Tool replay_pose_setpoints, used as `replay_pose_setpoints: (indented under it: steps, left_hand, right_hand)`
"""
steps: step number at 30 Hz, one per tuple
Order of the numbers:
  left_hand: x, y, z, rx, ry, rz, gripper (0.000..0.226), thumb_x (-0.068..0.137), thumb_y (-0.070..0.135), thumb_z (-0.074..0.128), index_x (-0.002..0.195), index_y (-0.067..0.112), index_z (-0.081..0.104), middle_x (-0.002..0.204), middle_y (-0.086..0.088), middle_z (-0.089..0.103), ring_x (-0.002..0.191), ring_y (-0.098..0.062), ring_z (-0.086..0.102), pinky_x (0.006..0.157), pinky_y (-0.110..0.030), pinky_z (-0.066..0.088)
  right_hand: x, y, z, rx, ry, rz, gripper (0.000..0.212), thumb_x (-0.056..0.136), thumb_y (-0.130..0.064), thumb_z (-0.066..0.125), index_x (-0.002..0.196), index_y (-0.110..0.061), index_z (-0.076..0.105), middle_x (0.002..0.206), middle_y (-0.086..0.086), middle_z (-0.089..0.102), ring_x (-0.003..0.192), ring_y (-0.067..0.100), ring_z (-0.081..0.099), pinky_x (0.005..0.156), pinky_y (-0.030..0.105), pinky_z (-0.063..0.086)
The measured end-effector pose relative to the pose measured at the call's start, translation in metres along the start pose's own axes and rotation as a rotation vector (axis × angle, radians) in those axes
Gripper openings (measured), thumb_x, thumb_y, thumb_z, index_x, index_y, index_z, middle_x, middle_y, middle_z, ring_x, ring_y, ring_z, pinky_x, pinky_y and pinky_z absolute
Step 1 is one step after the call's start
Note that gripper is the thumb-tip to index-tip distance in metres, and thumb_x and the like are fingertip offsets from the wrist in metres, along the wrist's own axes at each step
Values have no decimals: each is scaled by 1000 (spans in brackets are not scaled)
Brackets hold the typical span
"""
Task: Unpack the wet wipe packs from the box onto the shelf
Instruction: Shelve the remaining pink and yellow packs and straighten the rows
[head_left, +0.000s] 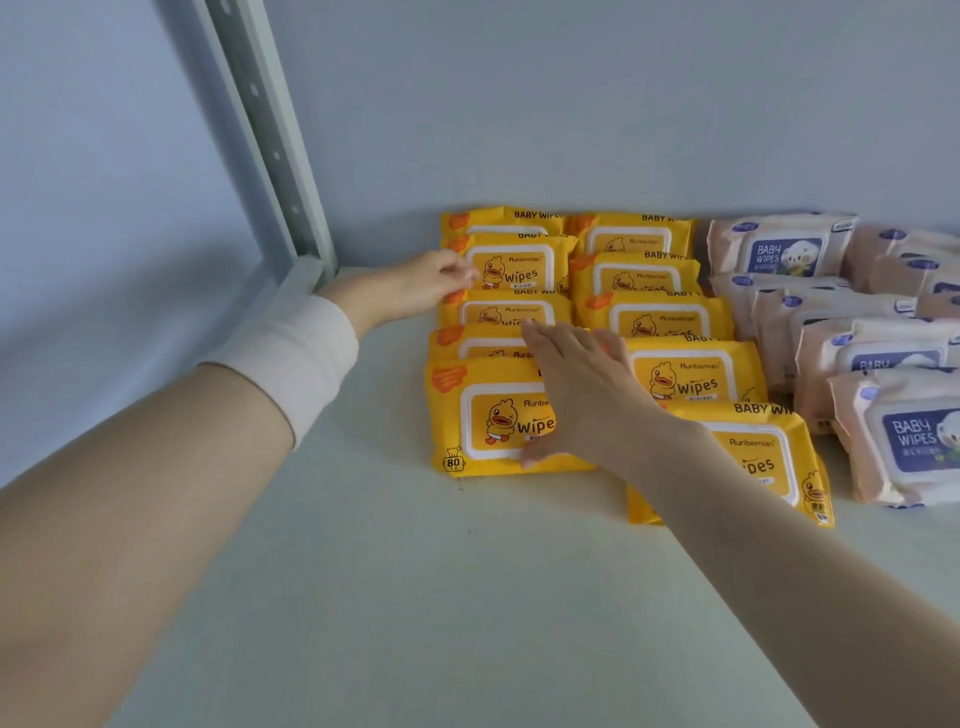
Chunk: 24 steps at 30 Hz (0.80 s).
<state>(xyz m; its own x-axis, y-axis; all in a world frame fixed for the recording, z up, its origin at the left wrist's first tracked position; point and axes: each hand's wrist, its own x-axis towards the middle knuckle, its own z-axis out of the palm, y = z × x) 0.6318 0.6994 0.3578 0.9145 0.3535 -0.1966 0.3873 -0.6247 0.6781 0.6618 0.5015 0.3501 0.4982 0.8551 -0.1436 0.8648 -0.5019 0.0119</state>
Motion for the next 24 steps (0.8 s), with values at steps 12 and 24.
replay_pose_setpoints:
  steps: [12, 24]
  left_hand:
    - [9, -21, 8, -135, 87, -64, 36, 91, 19, 57, 125, 7, 56, 119, -9, 59, 97, -20, 58, 81, -30, 52]
    - [24, -22, -4, -297, 252, 125, 14, 93, 16, 53, 102, 19, 62, 100, 3, 59, 100, -14, 54, 86, -24, 48]
  right_hand:
    - [-5, -5, 15, -53, 285, 46, 113, 6, -61, 83, 99, 0, 65, 94, 17, 61, 83, 34, 61, 72, 41, 52]
    - [45, -4, 19, -55, 418, 175, 96, 9, -46, 91, 90, -2, 66, 88, 16, 62, 77, 32, 61, 70, 37, 53]
